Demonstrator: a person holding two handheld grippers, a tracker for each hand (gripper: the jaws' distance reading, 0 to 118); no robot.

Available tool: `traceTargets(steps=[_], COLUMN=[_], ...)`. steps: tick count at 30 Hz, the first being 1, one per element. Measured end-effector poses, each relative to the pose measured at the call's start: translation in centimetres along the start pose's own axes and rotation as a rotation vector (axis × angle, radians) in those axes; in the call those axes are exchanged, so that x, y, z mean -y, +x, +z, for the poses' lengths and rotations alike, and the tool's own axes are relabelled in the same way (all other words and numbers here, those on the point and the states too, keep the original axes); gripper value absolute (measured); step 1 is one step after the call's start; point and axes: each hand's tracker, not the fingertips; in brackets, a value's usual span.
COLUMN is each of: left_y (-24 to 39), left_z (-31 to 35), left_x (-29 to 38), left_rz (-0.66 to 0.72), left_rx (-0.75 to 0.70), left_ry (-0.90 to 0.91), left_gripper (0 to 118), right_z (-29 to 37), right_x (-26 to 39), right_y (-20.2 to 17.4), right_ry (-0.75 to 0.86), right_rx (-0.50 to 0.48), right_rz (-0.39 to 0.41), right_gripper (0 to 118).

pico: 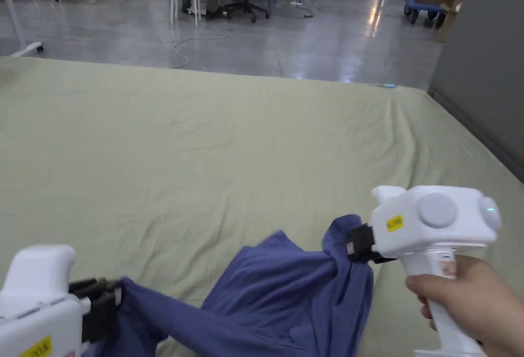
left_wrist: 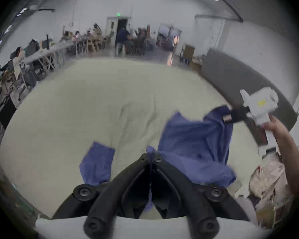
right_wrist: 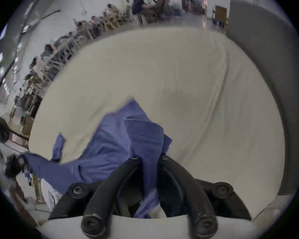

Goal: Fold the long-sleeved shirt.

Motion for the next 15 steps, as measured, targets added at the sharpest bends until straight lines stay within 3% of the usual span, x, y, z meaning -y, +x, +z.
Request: traceTargets(steps=[1,4,6,10,15], left_y=[0.4,1.1,0.9,0.2,-2.2], left_z=[0.9,3.1,4.1,5.0,4.0], left_x=[-1.3,-6.8,-11.5,-20.3,-30.7], left_rz=[-0.028,-0.068,-0.039,0.010,0.124], left_rx=[-0.013,-0.035,-0.027,-0.007,-0.034], left_ry=[0.051,0.200,0.265,0.362,0.428], left_gripper=[0,0,0,0,0], right_z=[2.4,9.5,13.8,20.6,24.9], right_x=[-1.2,-2.6,-5.5,-11.4,-20.1], right_y=[-1.3,-0.3,-0.4,-0.6,0.5], right_ry=[0.033,0.121,0.198,0.282,0.293], right_rx=[-0.002,-0.003,0.006,0.059,0.121], right_rz=[0.016,0.044,-0.005,-0.008,-0.088], right_gripper=[8,8,8,8,8])
